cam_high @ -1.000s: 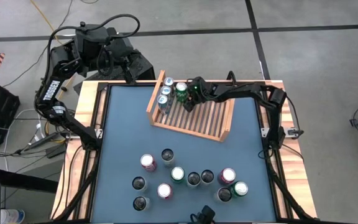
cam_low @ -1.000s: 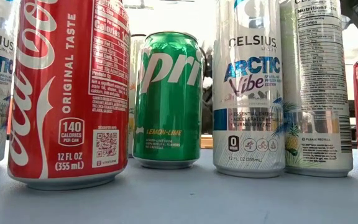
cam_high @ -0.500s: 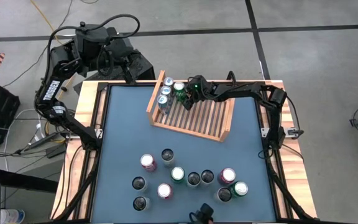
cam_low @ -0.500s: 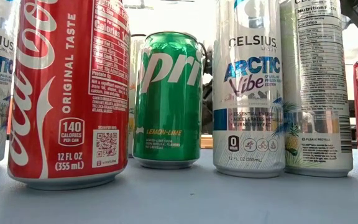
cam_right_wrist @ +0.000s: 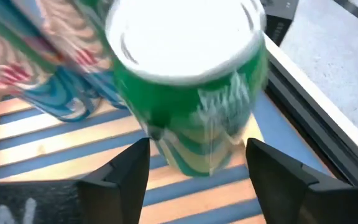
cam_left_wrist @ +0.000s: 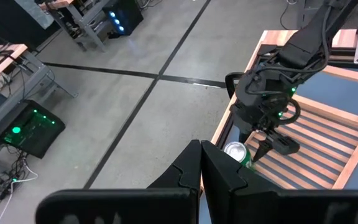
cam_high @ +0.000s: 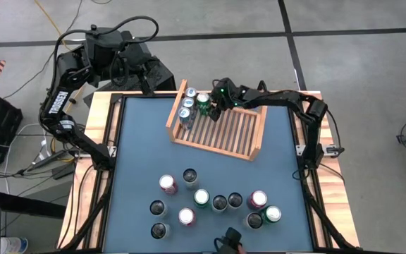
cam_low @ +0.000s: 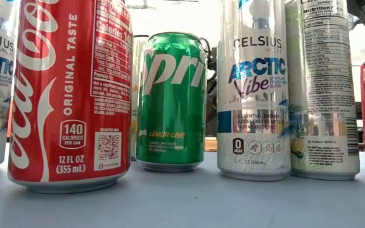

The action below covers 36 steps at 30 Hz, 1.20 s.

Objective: Place canned beverage on shelf
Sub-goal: Put the green soda can on the shelf

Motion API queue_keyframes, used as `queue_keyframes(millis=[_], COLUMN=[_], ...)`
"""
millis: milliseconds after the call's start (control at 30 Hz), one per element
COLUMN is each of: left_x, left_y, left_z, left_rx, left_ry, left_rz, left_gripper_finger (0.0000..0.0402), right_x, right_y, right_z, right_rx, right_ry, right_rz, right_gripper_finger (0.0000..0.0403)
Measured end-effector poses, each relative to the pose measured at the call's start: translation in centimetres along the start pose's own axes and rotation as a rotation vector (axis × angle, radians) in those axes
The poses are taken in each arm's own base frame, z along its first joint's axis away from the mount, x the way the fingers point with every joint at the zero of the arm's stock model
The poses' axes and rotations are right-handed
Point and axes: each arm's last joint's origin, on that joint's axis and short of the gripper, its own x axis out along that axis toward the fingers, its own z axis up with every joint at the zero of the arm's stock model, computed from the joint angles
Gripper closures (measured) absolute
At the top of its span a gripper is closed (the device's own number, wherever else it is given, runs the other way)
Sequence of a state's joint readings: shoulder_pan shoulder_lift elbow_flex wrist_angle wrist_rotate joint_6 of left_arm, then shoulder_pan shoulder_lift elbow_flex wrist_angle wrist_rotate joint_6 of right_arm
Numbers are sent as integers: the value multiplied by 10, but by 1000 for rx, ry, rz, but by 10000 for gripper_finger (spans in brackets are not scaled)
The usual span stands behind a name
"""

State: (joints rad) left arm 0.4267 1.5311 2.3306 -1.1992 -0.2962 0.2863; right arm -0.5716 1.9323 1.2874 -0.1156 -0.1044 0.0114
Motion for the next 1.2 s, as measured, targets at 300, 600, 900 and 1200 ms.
queue_keyframes(millis=[300, 600, 900, 1200], left_x=[0, 0, 0, 0], left_y=[-1, -1, -1, -1], left_z=[-2, -2, -2, -3], left_rx=[-4, -14, -15, -12], left_ry=[23, 22, 22, 27], left_rz=[-8, -8, -7, -9], left_gripper_finger=[386, 385, 386, 386], right_x=[-3, 2, 3, 3], right_y=[4, 4, 5, 5], right_z=[12, 11, 16, 17], right_rx=[-62, -79, -105, -89], right_ry=[-28, -48, -103, -116], right_rz=[9, 9, -16, -31], right_gripper_finger=[105, 75, 79, 112])
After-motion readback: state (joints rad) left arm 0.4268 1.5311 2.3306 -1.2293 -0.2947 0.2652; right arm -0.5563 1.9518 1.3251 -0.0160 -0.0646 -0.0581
